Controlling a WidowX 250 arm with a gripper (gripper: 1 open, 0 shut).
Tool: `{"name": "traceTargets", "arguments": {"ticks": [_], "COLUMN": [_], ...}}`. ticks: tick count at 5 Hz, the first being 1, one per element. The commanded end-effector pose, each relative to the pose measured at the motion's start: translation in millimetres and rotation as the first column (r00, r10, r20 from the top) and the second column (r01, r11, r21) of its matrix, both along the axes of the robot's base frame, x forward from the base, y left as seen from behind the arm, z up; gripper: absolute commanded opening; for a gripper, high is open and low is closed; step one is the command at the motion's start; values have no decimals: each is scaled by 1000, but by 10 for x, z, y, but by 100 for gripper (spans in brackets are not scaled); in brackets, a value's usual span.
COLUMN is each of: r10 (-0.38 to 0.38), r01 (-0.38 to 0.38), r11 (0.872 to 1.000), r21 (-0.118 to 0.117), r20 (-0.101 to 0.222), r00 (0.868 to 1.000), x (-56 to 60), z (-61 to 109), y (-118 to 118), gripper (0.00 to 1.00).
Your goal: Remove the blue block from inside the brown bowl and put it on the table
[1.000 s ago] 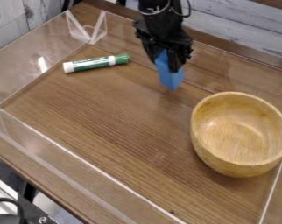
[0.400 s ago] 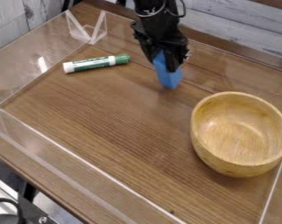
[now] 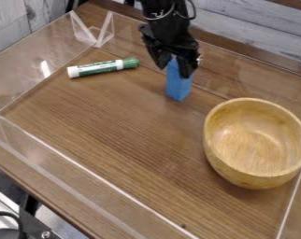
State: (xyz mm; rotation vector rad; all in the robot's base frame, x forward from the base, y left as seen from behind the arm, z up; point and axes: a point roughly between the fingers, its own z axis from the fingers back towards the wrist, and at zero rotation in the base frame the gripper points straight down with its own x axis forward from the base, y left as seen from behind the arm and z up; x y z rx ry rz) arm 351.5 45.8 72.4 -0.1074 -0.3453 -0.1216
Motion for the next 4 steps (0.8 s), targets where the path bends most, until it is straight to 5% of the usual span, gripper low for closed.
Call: {"name": "traceTargets", "arguments": {"ticks": [1,4], "r10": [7,7], "r01": [-8,-7], "r11": [1000,1000], "r21": [9,-6], "r20": [70,88], "r00": [998,996], "x": [104,67], "z": [222,344], "y": [70,76], "gripper": [100,100]}}
